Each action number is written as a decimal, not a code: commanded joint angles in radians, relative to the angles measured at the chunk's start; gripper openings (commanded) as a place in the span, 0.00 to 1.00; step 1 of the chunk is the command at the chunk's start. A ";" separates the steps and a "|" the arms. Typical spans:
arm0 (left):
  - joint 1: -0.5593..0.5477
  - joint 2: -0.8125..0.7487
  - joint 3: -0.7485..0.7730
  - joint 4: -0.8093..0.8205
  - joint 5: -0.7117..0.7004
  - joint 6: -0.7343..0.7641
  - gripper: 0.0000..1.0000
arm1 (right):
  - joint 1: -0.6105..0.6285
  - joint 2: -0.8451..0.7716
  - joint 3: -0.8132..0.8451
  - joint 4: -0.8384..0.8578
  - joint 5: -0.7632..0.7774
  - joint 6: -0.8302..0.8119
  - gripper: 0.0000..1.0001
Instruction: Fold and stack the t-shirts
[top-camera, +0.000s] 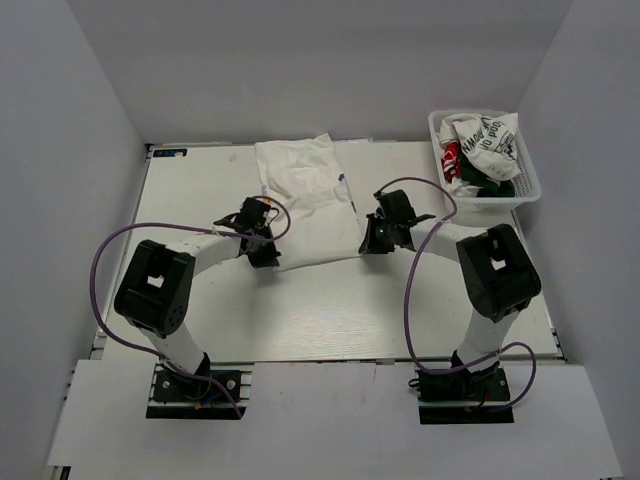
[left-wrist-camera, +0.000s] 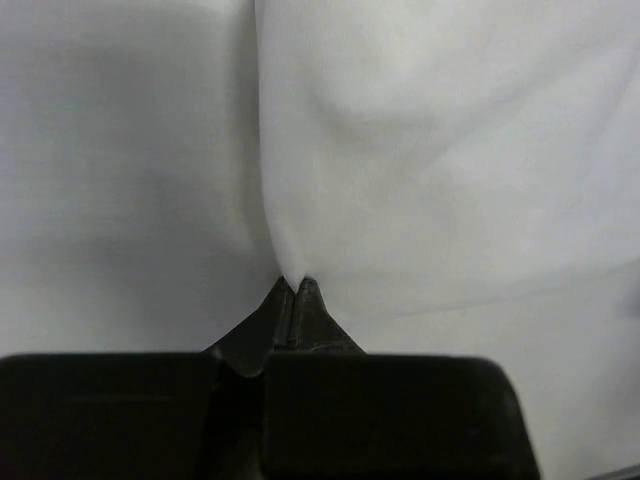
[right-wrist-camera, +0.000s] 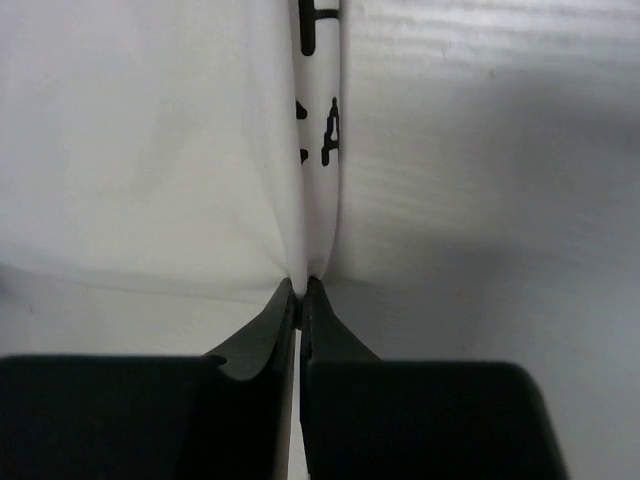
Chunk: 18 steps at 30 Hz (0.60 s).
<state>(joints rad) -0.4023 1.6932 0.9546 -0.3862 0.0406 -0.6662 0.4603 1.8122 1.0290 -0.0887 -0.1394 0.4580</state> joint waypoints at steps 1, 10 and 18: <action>-0.042 -0.159 -0.036 -0.071 -0.002 0.049 0.00 | 0.005 -0.184 -0.098 0.024 0.027 -0.031 0.00; -0.105 -0.536 -0.128 -0.155 0.134 0.022 0.00 | 0.032 -0.622 -0.231 -0.197 -0.017 -0.038 0.00; -0.115 -0.604 -0.018 -0.128 0.084 0.022 0.00 | 0.031 -0.706 -0.024 -0.243 0.043 -0.013 0.00</action>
<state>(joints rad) -0.5148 1.0870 0.8566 -0.5262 0.1627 -0.6487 0.4976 1.0870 0.9020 -0.3382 -0.1299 0.4385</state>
